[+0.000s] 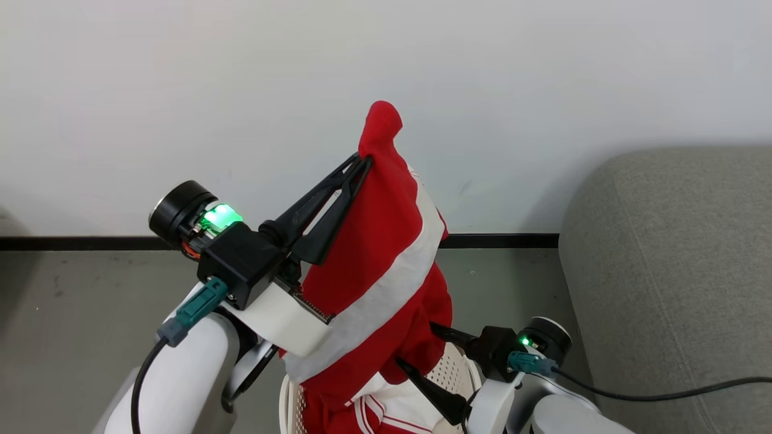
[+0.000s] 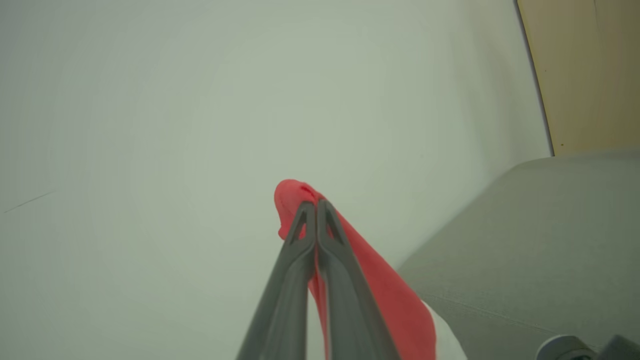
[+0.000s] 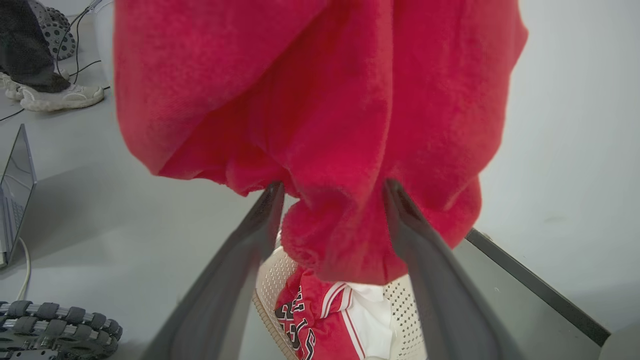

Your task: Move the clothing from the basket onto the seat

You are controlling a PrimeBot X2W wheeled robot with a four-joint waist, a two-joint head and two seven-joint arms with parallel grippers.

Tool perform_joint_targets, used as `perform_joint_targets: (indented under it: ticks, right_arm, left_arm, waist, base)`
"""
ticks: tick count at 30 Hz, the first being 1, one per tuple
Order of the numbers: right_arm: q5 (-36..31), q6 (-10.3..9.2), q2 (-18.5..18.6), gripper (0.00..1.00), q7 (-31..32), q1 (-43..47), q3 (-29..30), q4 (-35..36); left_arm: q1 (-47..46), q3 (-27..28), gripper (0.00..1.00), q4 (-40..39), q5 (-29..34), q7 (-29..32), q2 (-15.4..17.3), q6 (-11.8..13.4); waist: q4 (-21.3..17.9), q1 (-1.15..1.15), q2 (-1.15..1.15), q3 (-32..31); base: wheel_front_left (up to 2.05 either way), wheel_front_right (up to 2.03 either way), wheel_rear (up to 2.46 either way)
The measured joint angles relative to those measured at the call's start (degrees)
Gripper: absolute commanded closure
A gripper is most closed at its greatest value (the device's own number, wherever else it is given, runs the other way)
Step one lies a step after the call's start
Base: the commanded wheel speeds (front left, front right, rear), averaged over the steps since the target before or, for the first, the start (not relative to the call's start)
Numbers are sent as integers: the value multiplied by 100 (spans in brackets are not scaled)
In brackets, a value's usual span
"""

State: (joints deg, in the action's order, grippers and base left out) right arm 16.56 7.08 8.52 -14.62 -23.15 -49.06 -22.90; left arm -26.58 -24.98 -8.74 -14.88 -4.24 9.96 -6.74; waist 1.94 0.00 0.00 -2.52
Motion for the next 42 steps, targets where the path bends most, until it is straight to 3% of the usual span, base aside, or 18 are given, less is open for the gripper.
perform_joint_targets:
  ticks: [7, 8, 9, 10, 11, 12, 22, 34, 35, 37, 39, 42]
  right_arm:
    - [52, 0, -143, 0, 0, -323, -260, -256]
    - [48, 0, -163, 10, 0, -367, -311, -314]
    - [43, 0, -177, 36, 0, -410, -367, -368]
    - [35, 0, -191, 54, 0, -436, -393, -397]
    - [20, 0, -204, 65, 0, -453, -412, -415]
    - [-10, 0, -211, 100, 0, -474, -442, -454]
    - [51, 0, -149, 100, 0, -510, -98, -458]
    - [376, 0, 165, 100, 0, 166, 1263, 240]
    - [413, 0, 177, 100, 1, 203, 1374, 276]
    - [467, 0, 198, 100, 1, 284, 1600, 383]
    - [494, 0, 215, 100, 1, 335, 1759, 439]
    - [527, 0, 214, 100, 1, 421, 2020, 576]
  left_arm:
    - [0, -172, 100, -94, -78, 169, -86, -4]
    - [0, -194, 100, -102, -86, 174, -98, -4]
    - [0, -212, 100, -110, -102, 190, -108, -4]
    - [0, -229, 100, -115, -122, 221, -115, -4]
    - [0, -242, 100, -116, -127, 223, -124, -4]
    - [0, -248, 100, -116, -136, 231, -129, -4]
    - [208, 97, 100, 180, -394, 318, -35, 35]
    - [946, 371, 100, 621, -753, 209, 14, 189]
    - [1003, 382, 83, 636, -798, 183, -8, 190]
    - [1113, 379, 26, 684, -843, 159, -41, 188]
    - [1222, 363, 0, 740, -935, 156, -56, 187]
    - [1363, 325, 0, 810, -1055, 115, -65, 179]
  waist:
    - [176, 0, 0, -53]
    - [202, 0, 0, -55]
    - [230, 0, 0, -58]
    - [257, 0, 0, -60]
    - [285, 0, 0, -61]
    - [313, 0, 0, -62]
    - [464, 0, 0, -103]
    - [196, 0, 0, -152]
    - [165, 0, 0, -157]
    - [101, 0, 0, -168]
    - [37, 0, 0, -179]
    - [-58, 0, 0, -194]
  base:
    - [0, 0, 0]
    - [0, 0, 0]
    - [0, 0, 0]
    - [0, 0, 0]
    - [0, 0, 0]
    - [0, 0, 0]
    - [0, 0, 0]
    - [0, 0, 0]
    - [0, 0, 0]
    - [0, 0, 0]
    - [0, 0, 0]
    - [0, 0, 0]
